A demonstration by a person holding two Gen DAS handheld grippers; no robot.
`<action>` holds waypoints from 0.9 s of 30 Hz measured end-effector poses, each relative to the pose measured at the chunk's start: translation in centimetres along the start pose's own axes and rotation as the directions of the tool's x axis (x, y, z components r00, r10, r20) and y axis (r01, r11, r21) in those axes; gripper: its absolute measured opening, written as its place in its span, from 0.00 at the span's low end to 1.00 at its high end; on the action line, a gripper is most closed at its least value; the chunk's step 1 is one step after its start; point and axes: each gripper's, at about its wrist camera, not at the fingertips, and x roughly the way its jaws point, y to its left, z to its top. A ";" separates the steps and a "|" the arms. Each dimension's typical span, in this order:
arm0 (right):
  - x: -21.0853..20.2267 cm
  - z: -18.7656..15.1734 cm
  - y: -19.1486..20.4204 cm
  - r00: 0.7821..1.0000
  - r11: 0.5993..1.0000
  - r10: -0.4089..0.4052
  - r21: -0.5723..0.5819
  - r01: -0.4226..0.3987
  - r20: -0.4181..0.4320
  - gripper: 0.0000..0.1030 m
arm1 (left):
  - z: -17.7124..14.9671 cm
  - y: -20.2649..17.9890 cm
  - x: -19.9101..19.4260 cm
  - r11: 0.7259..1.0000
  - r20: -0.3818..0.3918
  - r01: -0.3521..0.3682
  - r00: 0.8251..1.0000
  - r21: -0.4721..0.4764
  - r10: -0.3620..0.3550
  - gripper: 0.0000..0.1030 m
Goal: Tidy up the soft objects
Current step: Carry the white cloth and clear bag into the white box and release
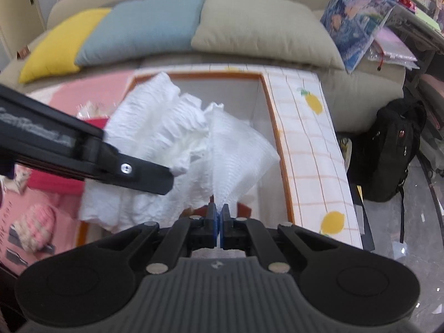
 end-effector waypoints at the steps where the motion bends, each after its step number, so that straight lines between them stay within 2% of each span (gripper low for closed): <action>1: 0.4 -0.1 -0.1 1.000 1.000 -0.002 -0.003 0.002 -0.015 0.00 | 0.0 0.1 0.6 1.000 -0.014 -0.011 1.000 -0.005 0.011 0.21; 8: 2.7 -0.6 0.5 0.995 0.999 -0.021 -0.044 0.017 -0.099 0.00 | -0.7 2.2 3.9 0.996 -0.127 -0.034 0.992 -0.087 0.023 0.21; 13: 3.6 -0.6 1.0 0.989 0.996 -0.023 -0.084 0.011 -0.144 0.00 | -1.3 3.6 4.7 0.994 -0.161 -0.076 0.985 -0.078 0.063 0.22; 19: 4.7 -0.7 1.6 0.976 0.992 -0.049 -0.121 0.023 -0.214 0.00 | -1.4 3.0 4.5 0.993 -0.182 -0.108 0.978 -0.048 0.097 0.32; 21: 4.7 -0.8 1.6 0.973 0.992 -0.050 -0.121 0.023 -0.224 0.03 | -1.2 2.6 4.3 0.993 -0.183 -0.112 0.978 -0.039 0.103 0.48; 23: 4.7 -0.8 1.5 0.972 0.992 -0.049 -0.121 0.022 -0.231 0.06 | -1.1 2.3 3.9 0.994 -0.184 -0.104 0.978 -0.035 0.096 0.59; 25: 4.5 -0.7 1.4 0.970 0.992 -0.053 -0.122 0.025 -0.238 0.16 | -1.0 2.2 3.4 0.994 -0.177 -0.097 0.980 -0.045 0.087 0.68; 27: 4.2 -0.5 1.4 0.969 0.991 -0.048 -0.135 0.015 -0.241 0.21 | -0.8 1.9 2.8 0.994 -0.172 -0.095 0.981 -0.050 0.085 0.79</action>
